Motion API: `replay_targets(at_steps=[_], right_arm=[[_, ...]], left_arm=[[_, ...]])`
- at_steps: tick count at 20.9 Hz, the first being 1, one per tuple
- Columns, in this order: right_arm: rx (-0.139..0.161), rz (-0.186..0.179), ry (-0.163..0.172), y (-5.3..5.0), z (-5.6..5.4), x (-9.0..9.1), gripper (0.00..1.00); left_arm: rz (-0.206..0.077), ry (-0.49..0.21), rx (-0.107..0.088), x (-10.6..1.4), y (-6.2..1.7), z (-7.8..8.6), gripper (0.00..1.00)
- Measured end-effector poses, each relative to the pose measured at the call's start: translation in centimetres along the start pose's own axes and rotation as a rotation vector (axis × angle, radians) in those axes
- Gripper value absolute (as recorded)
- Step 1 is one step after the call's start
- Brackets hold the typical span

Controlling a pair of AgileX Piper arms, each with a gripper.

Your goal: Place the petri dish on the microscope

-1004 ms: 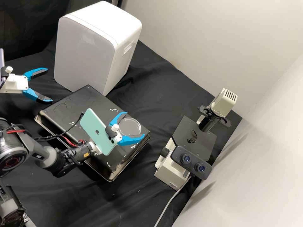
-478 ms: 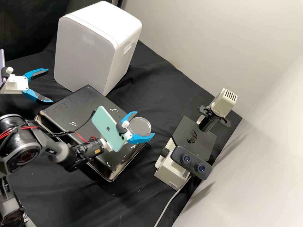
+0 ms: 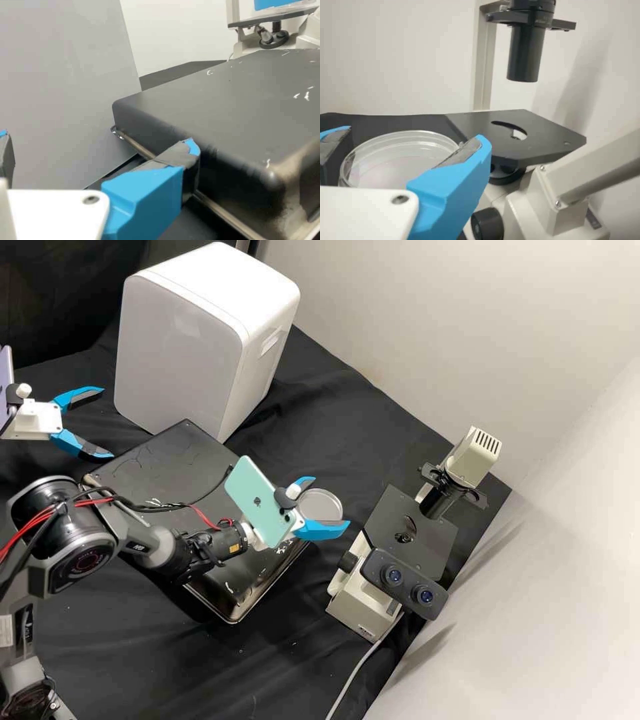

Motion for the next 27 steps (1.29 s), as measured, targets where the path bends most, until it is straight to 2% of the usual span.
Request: replay_targets(at_steps=[1,2,6,9,11,12,14,17,24,27], right_arm=[[-0.009,0.008,-0.008,0.2,0.1,0.4,0.00],[-0.008,0.016,-0.011,0.3,0.1,0.8,0.00],[-0.008,0.023,-0.051,0.8,0.4,2.3,0.00],[-0.005,0.041,-0.070,1.1,0.6,3.5,0.00],[-0.009,0.045,-0.089,1.1,0.7,4.3,0.00],[-0.015,0.037,-0.101,0.9,0.9,4.7,0.00],[-0.019,0.031,-0.121,0.7,1.1,5.4,0.00],[-0.036,0.010,-0.134,0.4,1.3,6.3,0.00],[-0.078,0.031,-0.166,0.0,1.9,8.5,0.00],[-0.086,0.043,-0.175,0.0,2.0,9.2,0.00]], left_arm=[[0.000,0.003,-0.002,0.0,0.00,0.0,1.00],[0.000,0.002,0.004,0.0,-0.01,0.1,1.00],[-0.010,0.003,0.004,0.1,-0.25,0.1,1.00],[-0.005,0.011,0.007,0.2,-0.14,0.0,1.00],[-0.004,0.012,0.010,0.3,-0.13,0.0,1.00],[-0.004,0.010,0.015,0.3,-0.13,0.1,1.00],[-0.004,0.012,0.013,0.2,-0.14,0.2,1.00],[-0.004,0.014,0.012,0.2,-0.14,0.1,1.00],[-0.005,0.017,0.010,0.3,-0.21,0.2,1.00],[-0.018,0.018,0.012,0.3,-0.53,0.2,1.00]])
